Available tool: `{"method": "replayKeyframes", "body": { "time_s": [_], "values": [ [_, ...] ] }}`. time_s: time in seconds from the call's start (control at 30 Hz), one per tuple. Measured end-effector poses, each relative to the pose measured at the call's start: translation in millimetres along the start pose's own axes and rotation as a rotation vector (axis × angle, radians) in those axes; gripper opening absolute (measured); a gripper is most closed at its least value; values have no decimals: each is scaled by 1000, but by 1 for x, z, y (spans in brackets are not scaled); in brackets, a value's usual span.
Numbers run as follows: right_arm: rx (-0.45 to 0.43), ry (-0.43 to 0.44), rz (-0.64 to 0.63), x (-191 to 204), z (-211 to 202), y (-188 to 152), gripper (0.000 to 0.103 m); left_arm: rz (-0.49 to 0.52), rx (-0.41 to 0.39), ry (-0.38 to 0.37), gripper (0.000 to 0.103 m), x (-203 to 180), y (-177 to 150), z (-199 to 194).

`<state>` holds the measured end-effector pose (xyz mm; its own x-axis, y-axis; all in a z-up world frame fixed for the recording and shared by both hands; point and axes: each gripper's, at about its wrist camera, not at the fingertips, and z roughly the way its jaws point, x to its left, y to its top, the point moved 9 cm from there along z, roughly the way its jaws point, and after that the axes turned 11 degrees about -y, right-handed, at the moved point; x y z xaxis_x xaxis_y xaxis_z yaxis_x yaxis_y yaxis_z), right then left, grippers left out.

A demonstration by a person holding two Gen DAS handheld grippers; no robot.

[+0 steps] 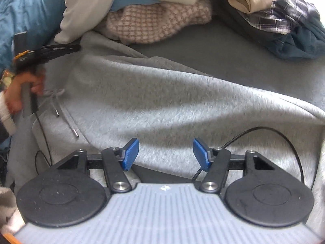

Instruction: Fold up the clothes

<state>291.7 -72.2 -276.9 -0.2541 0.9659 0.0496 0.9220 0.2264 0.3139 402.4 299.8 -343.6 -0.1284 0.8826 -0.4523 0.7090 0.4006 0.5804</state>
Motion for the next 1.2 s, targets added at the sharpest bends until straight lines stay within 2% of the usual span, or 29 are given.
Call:
{"method": "replayKeyframes", "body": {
  "time_s": [0.03, 0.13, 0.23, 0.27, 0.3, 0.33, 0.37, 0.4, 0.47, 0.57, 0.63, 0.67, 0.77, 0.83, 1.07, 1.2],
  "values": [
    [-1, 2, -3, 2, 1, 1, 59, -18, -14, 0, 3, 1, 1, -4],
    [0, 9, -20, 9, 5, 3, 59, 29, -33, -2, 3, -4, -1, -12],
    [2, 26, -36, 15, 6, 5, 59, 94, 24, -49, 7, -11, -3, -6],
    [4, 32, -36, 16, 5, 5, 59, 102, 50, -50, 18, -12, -4, -1],
    [8, 37, -33, 17, 5, 5, 59, 107, 66, -48, 39, -13, -4, 5],
    [13, 40, -28, 18, 6, 4, 59, 112, 73, -47, 51, -12, -4, 9],
    [20, 44, -23, 19, 6, 2, 59, 118, 75, -46, 70, -12, -3, 12],
    [28, 47, -18, 19, 7, 0, 59, 125, 75, -50, 73, -13, -2, 17],
    [44, 51, -15, 21, 9, -6, 59, 126, 96, -55, 71, -15, -3, 29],
    [61, 52, -10, 22, 10, -14, 59, 139, 112, -33, 50, -20, -6, 44],
    [71, 55, -10, 21, 10, -20, 59, 195, 72, 24, 29, -26, -6, 41],
    [76, 57, -15, 20, 10, -23, 59, 204, 52, 39, 22, -28, -5, 38],
    [78, 51, -3, 16, 8, -28, 59, 130, 4, 43, 4, -27, -4, 24],
    [76, 48, 2, 13, 9, -29, 59, 93, -30, 48, 3, -27, -1, 14],
    [52, 50, 7, 5, 7, -23, 59, 63, -171, 127, 3, -26, 1, -34],
    [46, 47, 11, -4, 7, -21, 59, 79, -195, 177, 3, -12, 3, -47]
  ]
}}
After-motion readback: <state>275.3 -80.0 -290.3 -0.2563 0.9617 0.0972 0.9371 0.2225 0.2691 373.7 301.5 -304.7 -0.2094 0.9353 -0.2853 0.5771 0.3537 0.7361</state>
